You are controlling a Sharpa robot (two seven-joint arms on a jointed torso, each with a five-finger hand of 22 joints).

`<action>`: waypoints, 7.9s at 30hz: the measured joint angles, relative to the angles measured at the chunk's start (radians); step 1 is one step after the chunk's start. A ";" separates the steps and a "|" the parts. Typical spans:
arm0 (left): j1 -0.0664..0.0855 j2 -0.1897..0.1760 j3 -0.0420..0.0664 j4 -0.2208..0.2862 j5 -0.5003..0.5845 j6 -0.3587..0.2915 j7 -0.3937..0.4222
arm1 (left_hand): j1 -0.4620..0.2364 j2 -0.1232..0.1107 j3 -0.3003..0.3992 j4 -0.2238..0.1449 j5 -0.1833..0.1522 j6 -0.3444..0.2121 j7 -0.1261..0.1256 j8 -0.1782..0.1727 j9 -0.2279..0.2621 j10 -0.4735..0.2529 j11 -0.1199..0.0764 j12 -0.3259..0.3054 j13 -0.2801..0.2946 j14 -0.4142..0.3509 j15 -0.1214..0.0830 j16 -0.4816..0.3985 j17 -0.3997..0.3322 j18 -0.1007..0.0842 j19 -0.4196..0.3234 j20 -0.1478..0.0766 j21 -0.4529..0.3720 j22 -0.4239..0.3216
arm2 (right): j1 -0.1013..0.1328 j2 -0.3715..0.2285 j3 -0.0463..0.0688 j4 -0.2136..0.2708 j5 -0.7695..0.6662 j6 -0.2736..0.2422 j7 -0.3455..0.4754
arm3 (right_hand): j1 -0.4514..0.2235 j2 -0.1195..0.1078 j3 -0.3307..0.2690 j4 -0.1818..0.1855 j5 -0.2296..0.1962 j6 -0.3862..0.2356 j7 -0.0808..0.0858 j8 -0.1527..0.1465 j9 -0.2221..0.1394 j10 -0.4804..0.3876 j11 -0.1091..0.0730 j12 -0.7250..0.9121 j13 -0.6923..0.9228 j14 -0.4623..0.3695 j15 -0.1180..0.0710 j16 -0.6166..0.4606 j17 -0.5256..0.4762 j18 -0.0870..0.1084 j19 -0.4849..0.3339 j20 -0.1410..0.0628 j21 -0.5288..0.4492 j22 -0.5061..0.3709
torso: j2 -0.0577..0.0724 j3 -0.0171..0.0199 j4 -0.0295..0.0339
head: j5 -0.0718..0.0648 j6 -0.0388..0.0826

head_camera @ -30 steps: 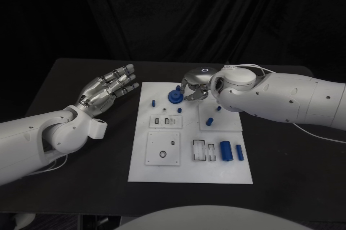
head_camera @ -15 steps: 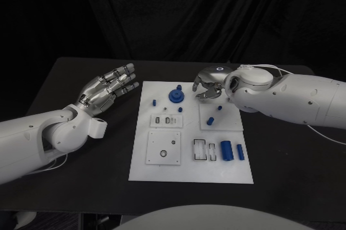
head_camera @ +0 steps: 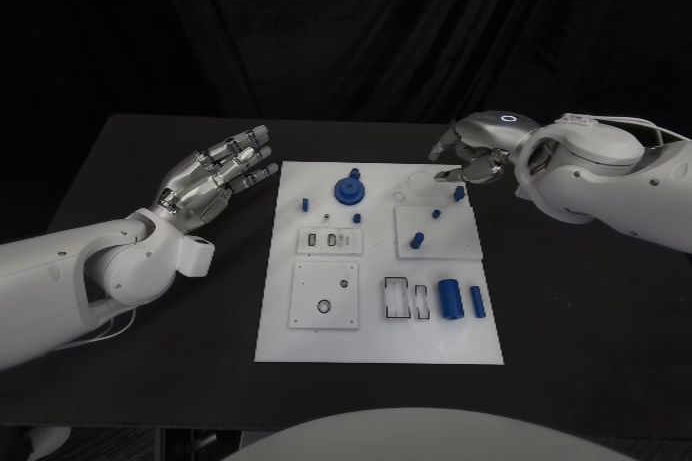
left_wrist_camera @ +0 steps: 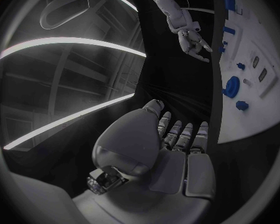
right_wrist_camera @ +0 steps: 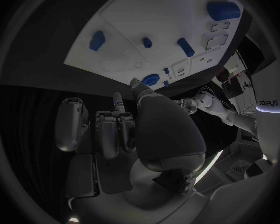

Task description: Assemble the parts on the task board

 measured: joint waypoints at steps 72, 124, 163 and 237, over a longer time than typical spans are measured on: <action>-0.006 -0.009 0.000 0.004 0.000 0.009 -0.014 | -0.004 0.004 0.003 -0.003 0.000 0.000 0.000 0.000 0.000 -0.003 -0.003 0.000 0.000 0.004 0.004 0.000 0.000 0.000 0.000 0.000 0.000 0.000 | -0.130 -0.055 -0.005 -0.080 0.032 -0.079 0.028 | 0.049 0.001 -0.028 0.027 0.021 0.005 0.005 0.024 -0.036 0.003 -0.009 0.000 0.000 -0.002 -0.009 -0.004 0.000 0.000 0.006 -0.006 -0.013 0.000 | 0.000 0.0004 0.0006 | -0.028 0.003; -0.020 0.000 0.000 -0.009 0.000 0.021 -0.023 | -0.004 0.004 0.008 -0.003 0.000 0.000 0.000 0.000 0.000 -0.007 -0.007 0.000 0.000 0.004 0.004 0.000 0.000 0.000 0.000 0.000 0.000 0.000 | -0.131 -0.009 -0.005 -0.109 0.033 -0.074 0.027 | 0.059 0.011 -0.057 0.020 0.012 0.060 -0.004 0.172 0.082 0.002 -0.009 0.000 0.000 -0.002 -0.009 -0.012 0.000 0.000 -0.001 -0.006 -0.031 0.000 | 0.001 0.0005 0.0007 | -0.032 -0.009; -0.026 -0.011 0.000 -0.008 0.000 0.023 -0.026 | -0.004 0.004 0.014 -0.003 0.000 0.000 0.000 0.000 0.000 -0.007 -0.007 0.000 0.000 0.004 0.003 0.000 0.000 0.000 0.000 0.000 0.000 0.000 | -0.123 -0.049 -0.004 0.019 0.033 -0.169 0.036 | 0.071 0.020 0.000 0.014 0.299 0.023 -0.009 0.273 0.155 -0.002 -0.013 0.000 0.000 -0.005 -0.012 -0.015 0.000 0.000 0.001 -0.015 -0.040 0.000 | 0.001 0.0011 0.0001 | -0.025 -0.016; -0.027 -0.012 0.000 -0.012 0.000 0.023 -0.033 | -0.008 0.000 0.016 -0.005 0.000 0.000 0.000 0.000 0.000 -0.007 -0.007 0.000 0.000 0.004 0.004 0.000 0.000 0.000 0.000 0.000 0.000 0.000 | -0.246 0.236 0.008 0.114 -0.240 -0.206 -0.207 | 0.052 -0.047 0.038 -0.007 0.329 0.065 0.002 0.270 0.164 0.001 -0.010 0.000 0.000 -0.001 -0.016 0.000 0.000 0.000 0.029 -0.019 0.022 0.000 | -0.001 -0.0016 -0.0031 | 0.010 -0.030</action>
